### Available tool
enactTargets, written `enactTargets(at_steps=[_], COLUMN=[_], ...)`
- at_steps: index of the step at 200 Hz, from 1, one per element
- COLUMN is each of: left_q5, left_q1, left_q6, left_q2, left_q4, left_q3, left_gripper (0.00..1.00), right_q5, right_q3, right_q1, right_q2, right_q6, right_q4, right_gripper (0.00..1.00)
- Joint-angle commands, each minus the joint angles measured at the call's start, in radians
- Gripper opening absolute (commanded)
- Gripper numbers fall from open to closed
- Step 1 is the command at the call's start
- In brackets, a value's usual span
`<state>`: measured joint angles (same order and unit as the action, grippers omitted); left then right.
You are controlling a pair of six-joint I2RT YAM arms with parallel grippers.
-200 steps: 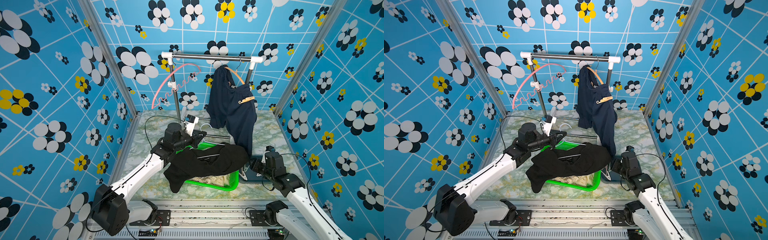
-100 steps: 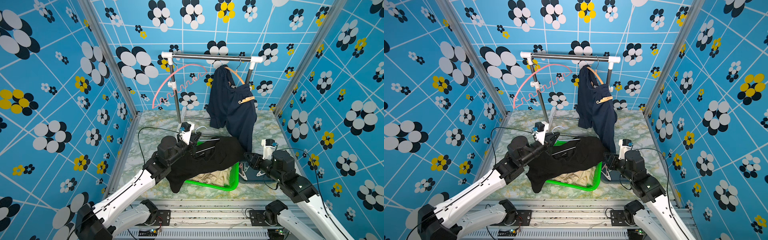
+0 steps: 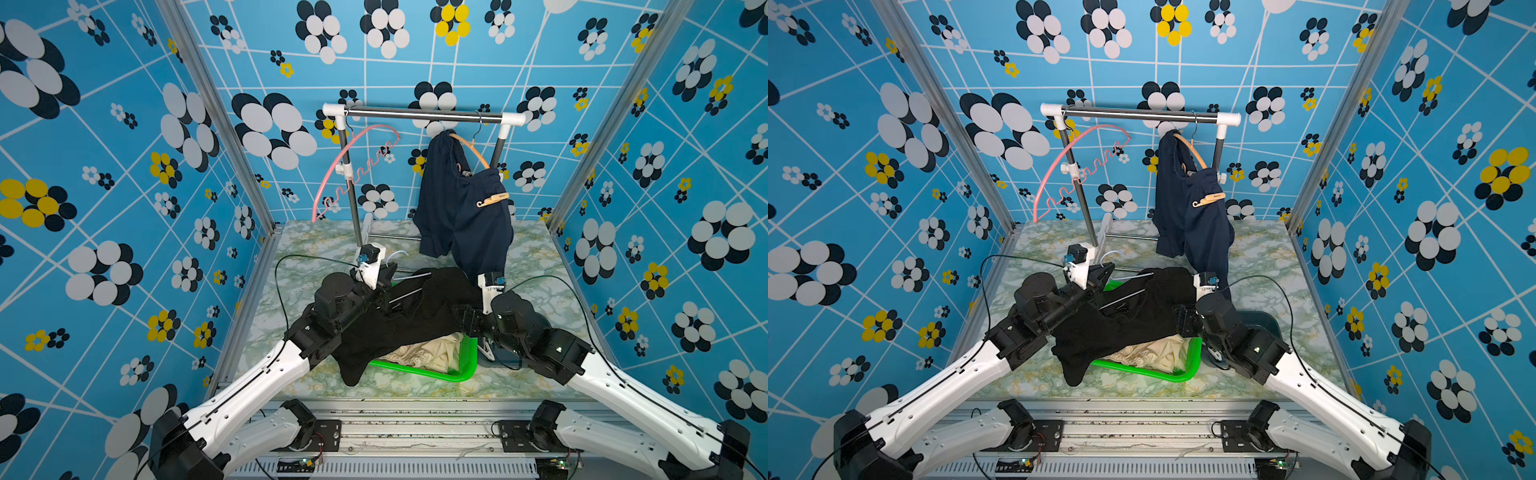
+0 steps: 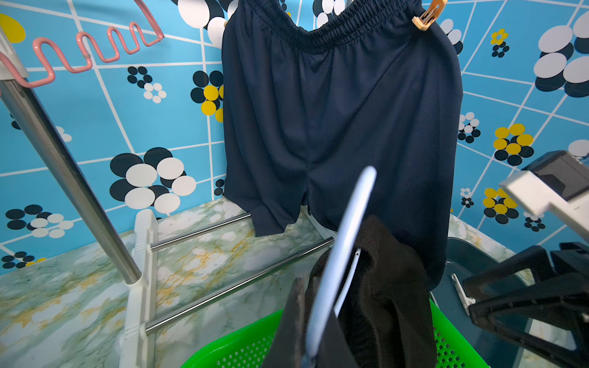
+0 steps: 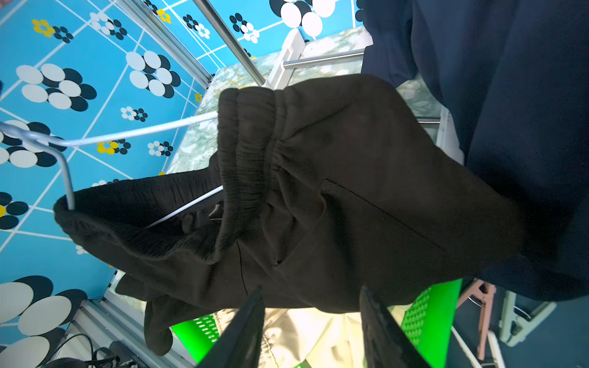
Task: Remove the clothespins securing shorts to the hanger
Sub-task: Pick up the hanger from the basket, then remove the shorts from the hanger.
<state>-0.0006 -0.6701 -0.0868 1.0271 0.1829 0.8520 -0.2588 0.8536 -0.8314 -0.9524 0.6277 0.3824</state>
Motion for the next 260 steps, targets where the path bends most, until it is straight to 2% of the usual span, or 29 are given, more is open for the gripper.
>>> enactTargets(at_steps=[1,57,116,161,188,203,233,260], left_q5=[0.001,-0.036,-0.020,0.002,0.028,0.037,0.044,0.037], left_q1=[-0.006,-0.006,-0.008,-0.008,-0.007,-0.009,-0.008,-0.009], left_q6=[-0.016,-0.045,-0.077,-0.113,-0.140,-0.148,-0.149,-0.118], left_q2=[0.004,-0.013,-0.007,-0.024,-0.031,-0.034,-0.055,-0.079], left_q4=[0.004,0.026,0.007,-0.002,-0.002,-0.002,-0.002,-0.005], left_q3=[0.040,0.017,0.024,0.022,0.020,0.019,0.011,0.000], left_gripper=[0.00,0.00,0.00,0.00,0.00,0.00,0.00,0.00], right_q5=[-0.090,-0.153,-0.218,-0.362,-0.400,-0.428,-0.478,-0.502], right_q3=[0.054,0.122,0.238,0.331,0.363,0.374,0.363,0.341], right_q1=[-0.031,-0.075,-0.107,-0.107,-0.108,-0.107,-0.104,-0.096], right_q2=[-0.039,-0.154,-0.313,-0.436,-0.485,-0.501,-0.494,-0.457], right_q6=[0.016,0.026,-0.008,-0.010,-0.012,-0.021,-0.036,-0.044], right_q4=[-0.056,-0.075,-0.091,-0.017,-0.003,0.003,0.002,0.001], right_gripper=[0.53,0.62,0.74,0.78,0.78,0.73,0.52,0.25])
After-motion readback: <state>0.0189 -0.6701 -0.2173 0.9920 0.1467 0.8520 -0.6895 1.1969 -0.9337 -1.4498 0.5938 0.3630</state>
